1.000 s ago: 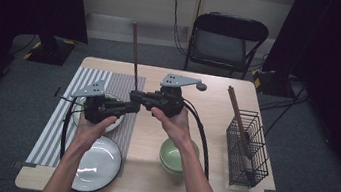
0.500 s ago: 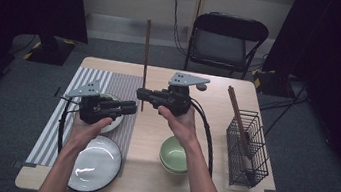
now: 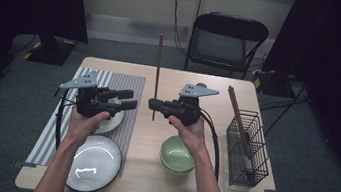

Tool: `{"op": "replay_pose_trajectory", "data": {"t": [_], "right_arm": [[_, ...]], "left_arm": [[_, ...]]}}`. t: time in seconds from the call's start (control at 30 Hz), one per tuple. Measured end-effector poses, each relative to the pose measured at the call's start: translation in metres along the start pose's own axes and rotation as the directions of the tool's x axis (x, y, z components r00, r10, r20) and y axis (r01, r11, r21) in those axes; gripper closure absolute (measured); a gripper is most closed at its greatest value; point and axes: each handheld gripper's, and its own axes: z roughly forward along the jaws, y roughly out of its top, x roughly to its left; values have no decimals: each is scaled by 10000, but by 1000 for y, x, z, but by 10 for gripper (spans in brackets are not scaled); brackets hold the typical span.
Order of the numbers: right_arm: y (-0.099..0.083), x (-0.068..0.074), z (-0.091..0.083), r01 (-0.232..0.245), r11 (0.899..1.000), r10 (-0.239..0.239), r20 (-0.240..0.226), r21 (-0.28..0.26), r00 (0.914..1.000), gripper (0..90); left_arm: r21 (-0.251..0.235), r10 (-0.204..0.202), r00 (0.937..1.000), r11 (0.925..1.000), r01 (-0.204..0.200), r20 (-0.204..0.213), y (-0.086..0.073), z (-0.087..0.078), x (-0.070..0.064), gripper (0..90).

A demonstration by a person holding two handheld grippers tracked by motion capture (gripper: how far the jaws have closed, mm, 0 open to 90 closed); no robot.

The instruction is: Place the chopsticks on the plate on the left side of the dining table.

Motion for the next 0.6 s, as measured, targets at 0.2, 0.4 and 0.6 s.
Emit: {"op": "replay_pose_trajectory", "data": {"t": [0.2, 0.4, 0.6], "right_arm": [[-12, 4, 10, -8, 9992, 15, -168, 390, 9999, 864], [-19, 10, 19, 139, 9983, -109, -515, 570, 9986, 863], [-24, 14, 25, 274, 9966, -205, -884, 781, 9959, 864]], "left_arm": [[150, 317, 9995, 9994, -318, 42, 11, 10, -4, 499], [342, 502, 9987, 9981, -505, 108, 17, 19, -7, 512], [306, 629, 9979, 9975, -634, 171, 18, 22, -10, 608]]}}
